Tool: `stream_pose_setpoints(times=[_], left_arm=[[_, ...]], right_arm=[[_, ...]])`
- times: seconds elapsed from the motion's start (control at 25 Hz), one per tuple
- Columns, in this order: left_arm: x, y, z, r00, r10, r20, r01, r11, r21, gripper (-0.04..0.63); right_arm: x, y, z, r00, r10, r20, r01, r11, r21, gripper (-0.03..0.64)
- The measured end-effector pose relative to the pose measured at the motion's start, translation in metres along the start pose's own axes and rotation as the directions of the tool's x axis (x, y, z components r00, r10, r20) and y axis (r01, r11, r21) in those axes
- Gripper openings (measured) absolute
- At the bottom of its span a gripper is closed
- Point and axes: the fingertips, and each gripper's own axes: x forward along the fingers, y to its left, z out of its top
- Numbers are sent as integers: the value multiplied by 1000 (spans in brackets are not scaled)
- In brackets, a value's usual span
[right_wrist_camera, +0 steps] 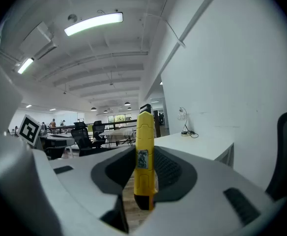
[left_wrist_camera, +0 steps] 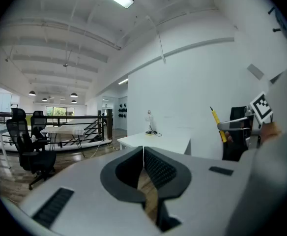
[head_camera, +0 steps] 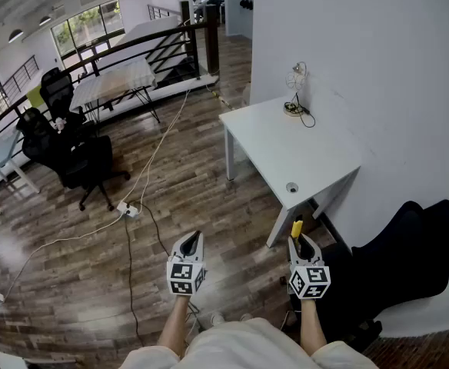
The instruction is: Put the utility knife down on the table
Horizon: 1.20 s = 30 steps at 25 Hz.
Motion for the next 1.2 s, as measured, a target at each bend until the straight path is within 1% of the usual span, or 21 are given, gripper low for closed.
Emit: stream_pose_setpoints(times=[0.4,0.8,1.04,1.2], left_arm=[[-1,-13,-1,1000,4,-8,-4,1000,4,9],[11,-39,-7,1000,16,-18,-16,1000,5,9],[25,-38,-11,999,18,-28,-18,1000,1,9],[48,-28,-10,999,19,-29,-20,1000,-4,9]], right_arm=[[-6,-7,-1,1000,22,-5,-22,1000,10,110],[-4,-30,-7,998,55,-16,-55,998,-4,111],[10,-39,-9,998,58,-23,-58,998,4,110],[34,-43,-6,998,66,-25,-66,998,0,110]])
